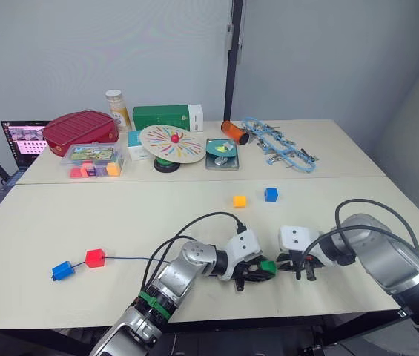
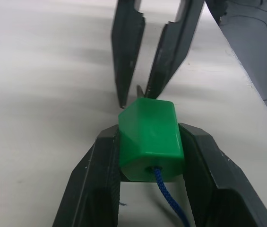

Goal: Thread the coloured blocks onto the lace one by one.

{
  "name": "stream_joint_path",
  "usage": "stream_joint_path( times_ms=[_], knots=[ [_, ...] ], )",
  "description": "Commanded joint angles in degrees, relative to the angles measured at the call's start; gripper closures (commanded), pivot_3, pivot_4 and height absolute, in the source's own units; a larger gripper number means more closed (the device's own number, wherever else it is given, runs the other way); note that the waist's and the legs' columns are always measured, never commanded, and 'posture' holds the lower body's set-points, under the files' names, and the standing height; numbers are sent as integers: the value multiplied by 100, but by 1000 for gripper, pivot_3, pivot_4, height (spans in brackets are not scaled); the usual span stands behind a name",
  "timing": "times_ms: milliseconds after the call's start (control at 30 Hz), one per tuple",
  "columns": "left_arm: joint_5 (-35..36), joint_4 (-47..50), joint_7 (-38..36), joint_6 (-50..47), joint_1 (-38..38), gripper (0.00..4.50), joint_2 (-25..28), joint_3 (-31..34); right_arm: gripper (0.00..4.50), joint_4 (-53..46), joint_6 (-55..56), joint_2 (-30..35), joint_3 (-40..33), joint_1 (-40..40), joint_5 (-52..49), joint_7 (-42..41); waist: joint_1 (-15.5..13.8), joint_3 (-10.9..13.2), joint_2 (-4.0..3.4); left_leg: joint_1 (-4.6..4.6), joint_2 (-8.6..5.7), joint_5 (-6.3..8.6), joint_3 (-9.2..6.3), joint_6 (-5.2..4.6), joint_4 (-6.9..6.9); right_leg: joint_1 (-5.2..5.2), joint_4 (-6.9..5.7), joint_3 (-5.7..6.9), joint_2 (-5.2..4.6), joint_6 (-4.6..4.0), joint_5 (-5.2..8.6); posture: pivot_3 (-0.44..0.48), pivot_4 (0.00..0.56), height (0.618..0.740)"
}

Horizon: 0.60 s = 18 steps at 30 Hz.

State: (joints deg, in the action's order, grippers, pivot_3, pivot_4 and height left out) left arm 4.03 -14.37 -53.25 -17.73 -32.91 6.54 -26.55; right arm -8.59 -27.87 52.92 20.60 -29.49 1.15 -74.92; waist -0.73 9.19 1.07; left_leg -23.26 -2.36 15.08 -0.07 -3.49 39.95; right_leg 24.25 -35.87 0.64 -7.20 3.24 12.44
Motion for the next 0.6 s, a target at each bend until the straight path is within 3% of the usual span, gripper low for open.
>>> stream_joint_path(
  times_ms=[33,200,333,600],
  knots=[
    [-62,21,-21,-3,-58,3220,68,6,4500,-195,4,12,-36,-78,-5,-35,6,0,-1,0,1,0,0,1,0,0,0,0,1,0,0,0,150,740],
    [-115,82,-11,42,30,3220,374,90,4500,-93,107,29,-40,-112,61,4,10,0,0,2,1,0,1,1,0,0,-1,-1,1,0,0,0,150,740],
    [179,586,-555,300,658,3220,1407,523,4500,190,199,-75,30,-324,114,11,140,0,0,11,12,-5,6,9,-10,2,-1,-7,11,-4,2,0,150,740],
    [586,1044,-1013,752,1521,3220,2937,1418,4500,637,491,-254,149,-643,184,-88,236,0,-1,32,33,-1,7,27,-23,3,-13,-15,26,-22,10,0,150,740]
  ],
)
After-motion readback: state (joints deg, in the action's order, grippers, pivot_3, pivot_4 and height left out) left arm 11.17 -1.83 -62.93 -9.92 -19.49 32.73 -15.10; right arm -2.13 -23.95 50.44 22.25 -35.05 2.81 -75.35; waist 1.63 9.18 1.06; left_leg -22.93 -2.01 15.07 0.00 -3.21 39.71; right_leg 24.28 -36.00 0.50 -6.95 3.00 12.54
